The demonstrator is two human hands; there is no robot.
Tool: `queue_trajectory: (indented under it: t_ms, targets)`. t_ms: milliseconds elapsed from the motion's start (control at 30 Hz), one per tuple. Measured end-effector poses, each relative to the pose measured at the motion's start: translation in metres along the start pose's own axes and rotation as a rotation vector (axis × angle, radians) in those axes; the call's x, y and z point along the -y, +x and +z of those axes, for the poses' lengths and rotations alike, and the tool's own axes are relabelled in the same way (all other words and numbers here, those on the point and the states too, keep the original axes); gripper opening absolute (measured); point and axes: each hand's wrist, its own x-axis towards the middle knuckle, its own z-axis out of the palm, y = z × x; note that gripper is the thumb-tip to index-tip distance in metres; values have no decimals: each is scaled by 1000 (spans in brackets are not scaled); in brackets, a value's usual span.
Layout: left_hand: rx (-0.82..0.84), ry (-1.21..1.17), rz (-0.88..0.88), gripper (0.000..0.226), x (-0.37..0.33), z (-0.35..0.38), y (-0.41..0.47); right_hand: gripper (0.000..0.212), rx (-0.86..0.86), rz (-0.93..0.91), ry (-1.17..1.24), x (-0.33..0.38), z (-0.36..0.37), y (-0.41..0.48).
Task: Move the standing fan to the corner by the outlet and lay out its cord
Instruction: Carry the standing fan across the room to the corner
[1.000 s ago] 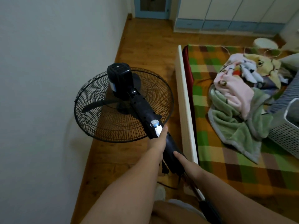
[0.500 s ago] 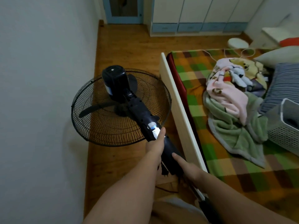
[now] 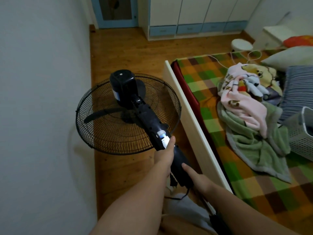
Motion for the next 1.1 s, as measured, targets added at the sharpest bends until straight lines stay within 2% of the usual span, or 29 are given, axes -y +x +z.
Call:
queue_trajectory:
  t_ms: [133,267,533,767,1100]
  targets:
    - [-6,15,-13,110,-35,6,28,125,32,9,60,38,-5,23]
    - [2,29,-10,106,-81,25,63,119,53,4,52,84,-23,55]
    - [-16,56,-25,112,-170,71,108,127,26,-14,91,168,-72,101]
    - [3,50,-22,112,-235,82,142,127,21,-25,100,235,-88,129]
    - [35,76,-1,105,-332,64,213,107,9,14,35,343,-73,179]
